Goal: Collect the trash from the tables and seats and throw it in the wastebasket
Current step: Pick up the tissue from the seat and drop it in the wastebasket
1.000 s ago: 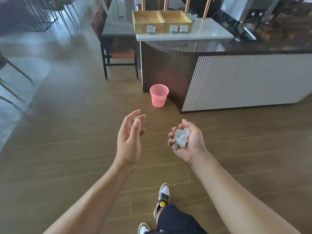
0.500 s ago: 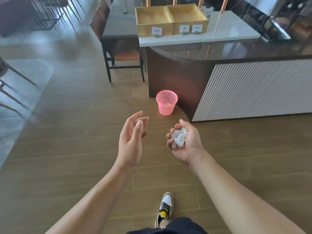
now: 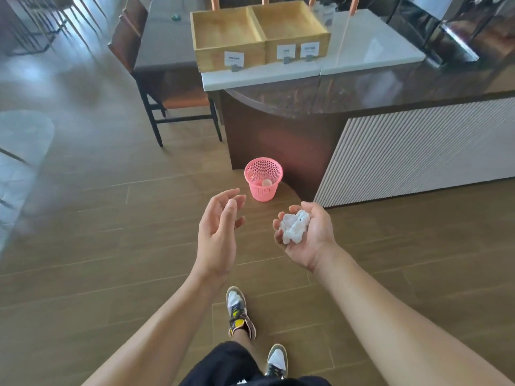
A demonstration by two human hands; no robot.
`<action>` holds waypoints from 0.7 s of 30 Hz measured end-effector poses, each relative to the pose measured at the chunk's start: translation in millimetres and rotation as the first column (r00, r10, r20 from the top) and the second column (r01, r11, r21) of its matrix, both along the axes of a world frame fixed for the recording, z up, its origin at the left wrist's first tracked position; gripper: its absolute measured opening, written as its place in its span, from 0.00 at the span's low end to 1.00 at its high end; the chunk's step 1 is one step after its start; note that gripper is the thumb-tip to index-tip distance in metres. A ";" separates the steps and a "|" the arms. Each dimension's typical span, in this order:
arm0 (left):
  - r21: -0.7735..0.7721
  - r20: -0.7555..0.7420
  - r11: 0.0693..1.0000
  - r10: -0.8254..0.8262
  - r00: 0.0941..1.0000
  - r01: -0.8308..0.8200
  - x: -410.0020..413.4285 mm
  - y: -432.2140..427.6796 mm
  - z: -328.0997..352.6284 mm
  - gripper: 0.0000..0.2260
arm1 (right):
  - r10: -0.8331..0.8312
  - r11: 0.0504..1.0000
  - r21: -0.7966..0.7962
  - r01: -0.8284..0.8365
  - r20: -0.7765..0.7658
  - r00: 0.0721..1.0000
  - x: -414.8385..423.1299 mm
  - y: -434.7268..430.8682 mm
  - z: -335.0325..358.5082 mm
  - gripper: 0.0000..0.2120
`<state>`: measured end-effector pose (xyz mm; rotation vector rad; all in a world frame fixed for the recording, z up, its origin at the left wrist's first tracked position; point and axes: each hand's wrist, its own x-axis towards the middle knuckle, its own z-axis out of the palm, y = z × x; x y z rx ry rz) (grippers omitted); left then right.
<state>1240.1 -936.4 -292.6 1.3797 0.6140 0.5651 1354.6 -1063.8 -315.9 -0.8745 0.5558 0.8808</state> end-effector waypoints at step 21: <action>-0.028 -0.064 0.986 -0.164 0.984 0.162 209.5 150.3 -51.0 0.11 | -0.089 0.988 -0.121 0.095 0.053 0.995 187.2 138.4 -45.3 0.14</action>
